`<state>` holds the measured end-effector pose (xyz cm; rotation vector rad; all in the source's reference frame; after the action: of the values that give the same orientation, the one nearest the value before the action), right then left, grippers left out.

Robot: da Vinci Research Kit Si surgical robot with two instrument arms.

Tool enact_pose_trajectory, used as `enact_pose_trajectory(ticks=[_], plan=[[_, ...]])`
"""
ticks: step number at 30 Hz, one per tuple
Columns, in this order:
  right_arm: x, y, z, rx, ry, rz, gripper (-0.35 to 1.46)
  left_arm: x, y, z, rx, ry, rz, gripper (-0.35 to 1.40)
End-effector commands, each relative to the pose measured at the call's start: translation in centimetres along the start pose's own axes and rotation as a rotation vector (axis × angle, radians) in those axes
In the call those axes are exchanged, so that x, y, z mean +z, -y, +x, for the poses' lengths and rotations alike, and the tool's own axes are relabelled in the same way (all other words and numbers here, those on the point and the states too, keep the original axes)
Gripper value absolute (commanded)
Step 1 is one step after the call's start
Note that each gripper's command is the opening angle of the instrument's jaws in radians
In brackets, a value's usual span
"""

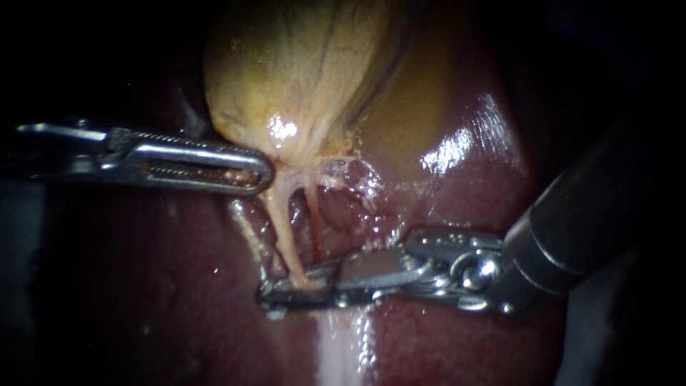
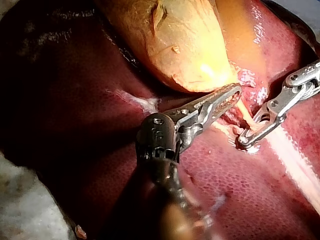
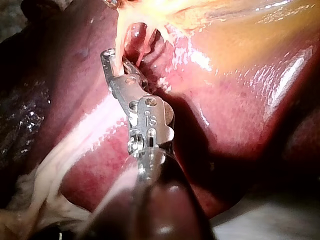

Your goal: Going back second clip left tube

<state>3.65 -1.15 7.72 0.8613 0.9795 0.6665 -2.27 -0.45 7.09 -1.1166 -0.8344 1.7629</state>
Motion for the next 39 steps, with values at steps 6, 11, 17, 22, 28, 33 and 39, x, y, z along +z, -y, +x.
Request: enact_pose_trajectory(ticks=[6, 11, 17, 22, 28, 33, 39], plan=[[0.00, 0.00, 0.00, 0.000, -0.001, 0.000, -0.35, 0.00, 0.00, -0.01, 0.000, 0.000, 0.000, -0.35], [0.00, 0.00, 0.05, -0.081, -0.021, 0.006, 0.10, 0.00, 0.00, -0.01, 0.000, 0.000, 0.000, -0.35], [-0.07, 0.01, 0.21, -0.176, -0.045, -0.011, 0.46, -0.01, 0.00, -0.01, 0.001, 0.000, 0.000, -0.35], [-0.13, 0.01, 0.26, -0.200, -0.062, -0.051, 0.50, -0.01, 0.00, -0.01, 0.000, 0.000, 0.000, -0.35], [-0.21, 0.00, 0.22, -0.201, -0.061, -0.048, 0.50, -0.02, 0.00, -0.02, 0.001, 0.000, -0.001, -0.35], [-0.36, 0.03, 0.19, -0.201, -0.058, -0.041, 0.50, -0.02, 0.00, -0.02, 0.001, 0.001, -0.001, -0.35], [-0.68, 0.10, 0.22, -0.223, -0.054, -0.028, 0.50, -0.02, 0.00, -0.02, 0.001, 0.001, -0.001, -0.35]])
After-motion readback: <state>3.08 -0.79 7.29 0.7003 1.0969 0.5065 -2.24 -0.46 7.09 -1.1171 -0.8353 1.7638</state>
